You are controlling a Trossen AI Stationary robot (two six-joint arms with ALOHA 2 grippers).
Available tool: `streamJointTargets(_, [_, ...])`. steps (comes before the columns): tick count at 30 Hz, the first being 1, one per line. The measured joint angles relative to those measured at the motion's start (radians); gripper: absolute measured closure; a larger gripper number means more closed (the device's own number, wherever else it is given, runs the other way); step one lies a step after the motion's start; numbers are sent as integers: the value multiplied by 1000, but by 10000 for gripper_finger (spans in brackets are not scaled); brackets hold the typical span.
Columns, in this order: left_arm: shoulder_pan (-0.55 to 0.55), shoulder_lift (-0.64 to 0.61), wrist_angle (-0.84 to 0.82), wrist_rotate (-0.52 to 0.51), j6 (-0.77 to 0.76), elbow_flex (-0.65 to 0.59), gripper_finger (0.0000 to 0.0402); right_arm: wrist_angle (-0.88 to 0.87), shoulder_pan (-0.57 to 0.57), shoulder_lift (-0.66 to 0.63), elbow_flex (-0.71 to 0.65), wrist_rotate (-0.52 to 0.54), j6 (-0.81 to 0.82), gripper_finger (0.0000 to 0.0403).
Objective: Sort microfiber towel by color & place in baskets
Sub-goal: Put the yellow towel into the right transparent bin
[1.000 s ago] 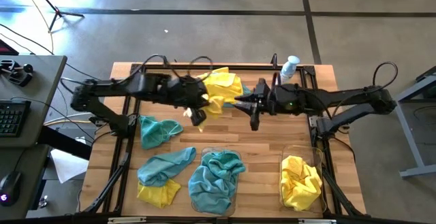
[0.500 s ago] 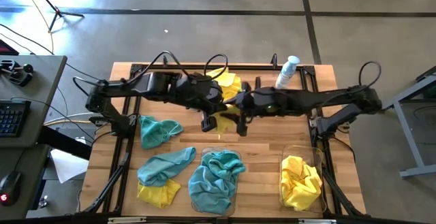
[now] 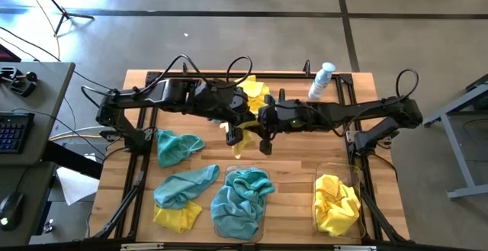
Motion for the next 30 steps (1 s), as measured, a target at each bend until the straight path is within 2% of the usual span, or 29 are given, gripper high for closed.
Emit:
streamJointTargets(2, [0, 0, 0, -27, 0, 0, 388, -4, 0, 0, 0, -18, 0, 389])
streamJointTargets(6, [1, 0, 2, -7, -18, 0, 364, -35, 0, -1, 0, -17, 30, 377])
streamJointTargets(9, [1, 0, -4, 19, -14, 0, 337, -93, 0, -19, -1, -17, 61, 390])
streamJointTargets(13, [3, 0, -15, 18, 13, 0, 300, -214, 3, -56, -1, -16, 144, 393])
streamJointTargets(17, [9, -3, -66, 18, 35, 0, 280, -394, 26, -117, -1, -11, 259, 397])
streamJointTargets(24, [20, -5, -201, -35, 58, -32, 280, -611, 147, -247, -1, 26, 472, 400])
streamJointTargets(30, [87, -64, -153, -1, 49, -192, 282, -789, 310, -334, -1, 49, 738, 401])
